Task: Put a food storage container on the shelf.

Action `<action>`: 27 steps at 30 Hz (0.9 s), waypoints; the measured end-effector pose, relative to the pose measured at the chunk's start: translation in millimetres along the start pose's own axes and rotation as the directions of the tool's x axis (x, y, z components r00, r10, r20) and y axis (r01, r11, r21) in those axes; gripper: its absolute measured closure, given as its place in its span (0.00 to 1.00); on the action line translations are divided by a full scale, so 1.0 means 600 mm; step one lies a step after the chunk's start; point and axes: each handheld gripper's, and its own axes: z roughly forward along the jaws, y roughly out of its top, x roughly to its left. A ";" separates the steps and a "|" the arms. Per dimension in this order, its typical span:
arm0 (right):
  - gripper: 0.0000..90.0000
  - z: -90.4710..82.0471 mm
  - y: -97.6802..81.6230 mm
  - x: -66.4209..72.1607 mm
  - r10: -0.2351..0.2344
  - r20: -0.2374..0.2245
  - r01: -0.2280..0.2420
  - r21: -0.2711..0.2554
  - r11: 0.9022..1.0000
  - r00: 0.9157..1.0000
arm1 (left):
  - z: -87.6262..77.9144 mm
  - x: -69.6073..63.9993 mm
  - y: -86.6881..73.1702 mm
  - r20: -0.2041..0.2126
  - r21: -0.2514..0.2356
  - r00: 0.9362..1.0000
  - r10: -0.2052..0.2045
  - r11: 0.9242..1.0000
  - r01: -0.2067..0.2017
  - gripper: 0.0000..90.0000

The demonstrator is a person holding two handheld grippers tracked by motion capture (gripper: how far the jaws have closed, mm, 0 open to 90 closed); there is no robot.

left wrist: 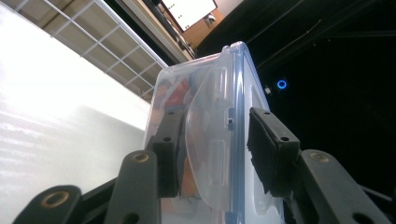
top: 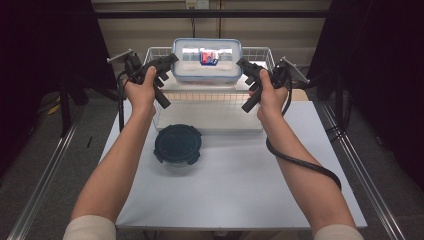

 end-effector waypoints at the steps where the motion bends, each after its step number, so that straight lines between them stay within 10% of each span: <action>1: 0.68 0.002 0.000 0.000 0.010 0.004 -0.010 -0.002 1.000 1.000 | 0.000 0.002 0.000 0.002 0.005 1.000 0.001 1.000 -0.001 0.64; 13: 0.72 0.016 0.001 -0.009 -0.027 0.037 0.027 -0.009 1.000 0.999 | 0.017 0.023 -0.004 -0.042 0.008 0.999 -0.026 1.000 0.026 0.62; 17: 0.72 0.017 0.001 -0.011 -0.016 0.038 0.017 -0.008 1.000 0.999 | 0.018 0.020 -0.002 -0.035 -0.003 0.999 0.005 1.000 -0.005 0.77; 27: 0.78 0.011 0.005 -0.003 -0.066 0.041 0.066 0.001 0.998 0.997 | 0.017 0.010 -0.012 -0.050 0.049 0.998 0.032 0.998 -0.030 0.74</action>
